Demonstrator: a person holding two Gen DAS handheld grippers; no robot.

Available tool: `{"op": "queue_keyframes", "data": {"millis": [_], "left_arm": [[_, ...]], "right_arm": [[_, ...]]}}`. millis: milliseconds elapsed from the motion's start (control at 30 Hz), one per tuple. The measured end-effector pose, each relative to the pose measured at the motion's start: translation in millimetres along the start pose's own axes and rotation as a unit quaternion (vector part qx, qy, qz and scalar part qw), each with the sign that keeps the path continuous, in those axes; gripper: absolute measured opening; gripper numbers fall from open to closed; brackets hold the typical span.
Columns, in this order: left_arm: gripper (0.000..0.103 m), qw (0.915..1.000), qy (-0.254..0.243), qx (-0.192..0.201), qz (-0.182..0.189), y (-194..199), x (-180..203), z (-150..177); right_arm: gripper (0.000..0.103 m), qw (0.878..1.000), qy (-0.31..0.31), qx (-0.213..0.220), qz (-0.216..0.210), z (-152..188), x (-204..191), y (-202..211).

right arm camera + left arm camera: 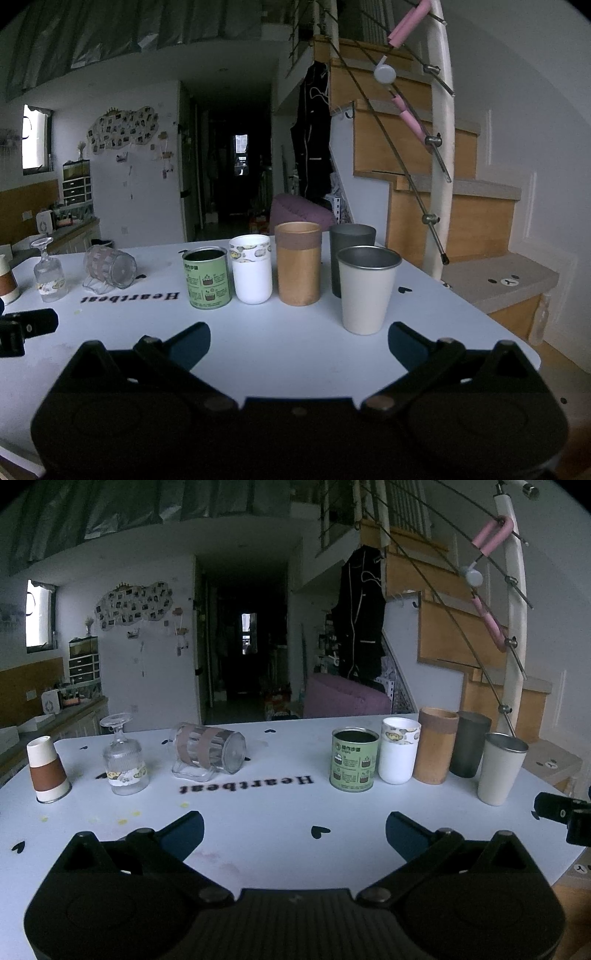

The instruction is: Flip cup upright

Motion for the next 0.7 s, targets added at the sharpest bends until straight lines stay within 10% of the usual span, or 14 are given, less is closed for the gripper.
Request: {"op": "queue_keyframes", "data": {"millis": [700], "left_arm": [[0.103,1.0,0.0,0.0,-0.001,0.2,-0.8,-0.7]], "right_arm": [[0.103,1.0,0.0,-0.001,0.0,0.0,-1.2,0.0]]}}
Point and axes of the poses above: each gripper's, at about its wrist camera, not at the fingertips, and y roughly against the way its jaws point, x to its right, z to its underside, the point moved 5 cm from there along -y, roughly the way its jaws point, and after that the axes turned 12 degrees about -x, right-handed, at the moved point
